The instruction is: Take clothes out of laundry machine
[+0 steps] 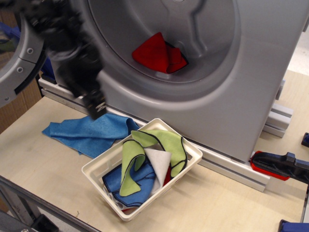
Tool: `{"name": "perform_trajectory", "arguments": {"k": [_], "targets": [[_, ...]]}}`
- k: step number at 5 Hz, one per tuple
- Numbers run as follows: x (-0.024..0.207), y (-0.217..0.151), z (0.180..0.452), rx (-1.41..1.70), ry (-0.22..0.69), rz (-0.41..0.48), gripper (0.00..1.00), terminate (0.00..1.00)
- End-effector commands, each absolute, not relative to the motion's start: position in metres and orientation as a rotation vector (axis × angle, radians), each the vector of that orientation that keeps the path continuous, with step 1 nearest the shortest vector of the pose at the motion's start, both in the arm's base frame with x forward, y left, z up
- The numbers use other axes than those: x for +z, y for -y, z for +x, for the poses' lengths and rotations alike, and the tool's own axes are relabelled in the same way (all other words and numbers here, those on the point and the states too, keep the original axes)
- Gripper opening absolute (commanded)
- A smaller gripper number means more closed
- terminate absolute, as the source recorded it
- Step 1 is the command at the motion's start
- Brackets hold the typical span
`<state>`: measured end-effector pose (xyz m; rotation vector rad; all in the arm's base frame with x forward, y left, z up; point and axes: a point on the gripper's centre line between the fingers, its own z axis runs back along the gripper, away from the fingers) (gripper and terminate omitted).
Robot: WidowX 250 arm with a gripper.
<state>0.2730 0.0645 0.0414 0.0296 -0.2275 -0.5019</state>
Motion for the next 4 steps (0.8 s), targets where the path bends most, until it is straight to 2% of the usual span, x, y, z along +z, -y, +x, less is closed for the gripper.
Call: {"name": "perform_trajectory", "arguments": {"k": [1,3,4], "targets": [[0.086,-0.053,0.322,-0.71,0.416,0.064,1.0,0.0],[0.101,-0.044,0.367,-0.796,0.532,0.071,1.0,0.0],[0.102,-0.043,0.381,-0.797,0.552,0.092,1.0,0.0]]}}
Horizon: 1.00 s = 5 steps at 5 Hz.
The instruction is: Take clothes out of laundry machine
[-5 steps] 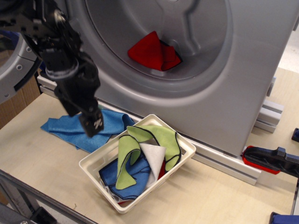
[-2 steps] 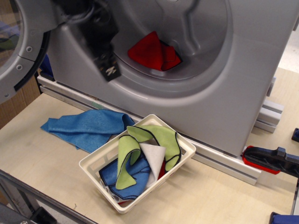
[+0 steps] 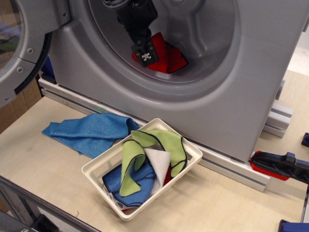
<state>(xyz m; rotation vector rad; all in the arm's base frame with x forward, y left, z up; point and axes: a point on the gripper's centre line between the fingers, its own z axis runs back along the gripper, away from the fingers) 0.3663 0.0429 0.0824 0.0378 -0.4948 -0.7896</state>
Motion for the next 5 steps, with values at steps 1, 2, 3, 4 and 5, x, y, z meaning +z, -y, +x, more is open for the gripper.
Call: {"name": "perform_trajectory", "arguments": {"k": [1,2,3,4,5], "targets": [[0.103,-0.048,0.387,-0.786,0.553,0.113,1.0,0.0],[0.094,-0.046,0.391,-0.788,0.501,0.019,1.0,0.0],[0.083,-0.045,0.392,-0.724,0.48,-0.041,1.0,0.0],[0.077,-0.046,0.395,-0.722,0.457,-0.057,1.0,0.0],[0.075,-0.049,0.392,-0.668,0.474,-0.054,0.0,0.0]]}}
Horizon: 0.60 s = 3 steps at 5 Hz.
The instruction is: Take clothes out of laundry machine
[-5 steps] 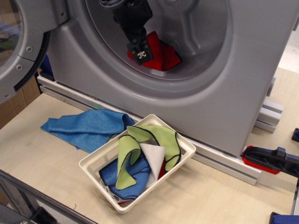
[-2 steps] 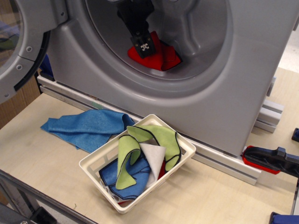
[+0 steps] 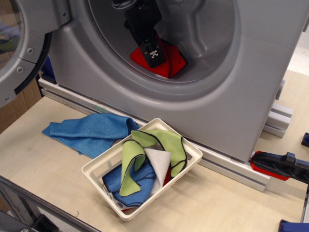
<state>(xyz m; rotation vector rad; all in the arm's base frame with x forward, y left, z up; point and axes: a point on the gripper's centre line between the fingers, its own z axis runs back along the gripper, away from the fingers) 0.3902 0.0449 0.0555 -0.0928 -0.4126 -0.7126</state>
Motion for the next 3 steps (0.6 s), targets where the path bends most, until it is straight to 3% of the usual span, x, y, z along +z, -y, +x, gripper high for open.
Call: {"name": "perform_trajectory", "arguments": {"k": [1,3], "targets": [[0.0729,-0.0499,0.3924,-0.659,0.465,-0.043,0.0,0.0],[0.0765,-0.0554,0.3832,-0.601,0.453,0.001,0.0,0.0]]}}
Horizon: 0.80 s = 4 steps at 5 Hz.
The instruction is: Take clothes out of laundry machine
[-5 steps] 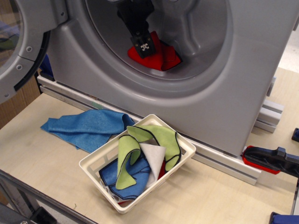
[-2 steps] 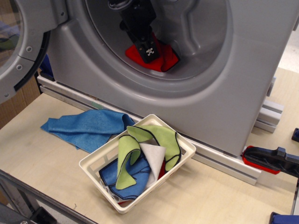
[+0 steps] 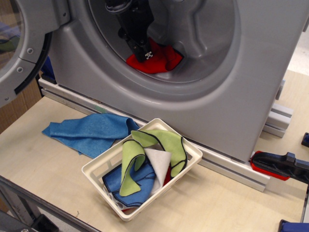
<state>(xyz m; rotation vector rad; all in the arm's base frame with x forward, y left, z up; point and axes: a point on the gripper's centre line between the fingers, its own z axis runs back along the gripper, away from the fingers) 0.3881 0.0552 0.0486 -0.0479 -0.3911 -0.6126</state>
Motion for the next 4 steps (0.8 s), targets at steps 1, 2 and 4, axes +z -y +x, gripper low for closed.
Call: {"name": "perform_trajectory", "arguments": {"k": [1,2,4], "targets": [[0.09,-0.057,0.374,-0.543,0.449,0.044,0.0,0.0],[0.103,-0.052,0.35,-0.467,0.414,0.038,0.0,0.0],[0.1,-0.019,0.302,-0.443,0.361,-0.105,0.0,0.0]]}}
